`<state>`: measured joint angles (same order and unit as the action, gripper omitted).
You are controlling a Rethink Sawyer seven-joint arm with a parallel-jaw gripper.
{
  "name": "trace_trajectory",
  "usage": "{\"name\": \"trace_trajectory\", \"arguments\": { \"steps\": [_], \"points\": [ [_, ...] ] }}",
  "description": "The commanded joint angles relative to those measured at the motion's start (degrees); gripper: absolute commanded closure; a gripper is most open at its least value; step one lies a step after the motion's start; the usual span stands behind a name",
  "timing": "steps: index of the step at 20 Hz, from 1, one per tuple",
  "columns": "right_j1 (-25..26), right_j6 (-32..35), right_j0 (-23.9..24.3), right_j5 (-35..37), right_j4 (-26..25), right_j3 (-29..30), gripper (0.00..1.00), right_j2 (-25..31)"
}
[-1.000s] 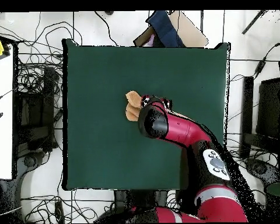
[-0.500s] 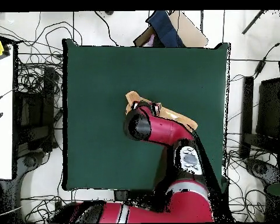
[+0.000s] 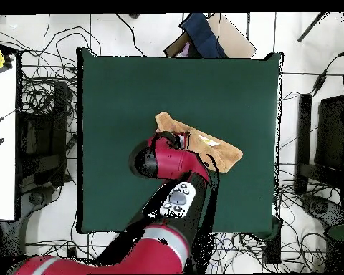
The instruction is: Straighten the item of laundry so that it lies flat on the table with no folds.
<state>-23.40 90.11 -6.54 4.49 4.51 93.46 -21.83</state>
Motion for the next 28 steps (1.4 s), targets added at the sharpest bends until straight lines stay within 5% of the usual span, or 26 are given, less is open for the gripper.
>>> {"name": "trace_trajectory", "arguments": {
  "steps": [1, 12, 21, 22, 28],
  "points": [
    [4.79, 15.81, -1.70, -0.02, 5.54, -1.17, 0.00, -8.00],
    [8.01, 17.59, -5.42, -3.82, 9.81, 1.98, 0.00, -11.04],
    [6.94, 18.25, -6.77, 2.91, 13.41, 3.73, 0.00, -9.02],
    [6.21, 17.61, -6.37, 2.90, 13.91, 4.41, 1.00, -7.86],
    [5.58, 17.64, -7.30, 7.76, 15.86, 4.70, 1.00, -7.42]
  ]
}}
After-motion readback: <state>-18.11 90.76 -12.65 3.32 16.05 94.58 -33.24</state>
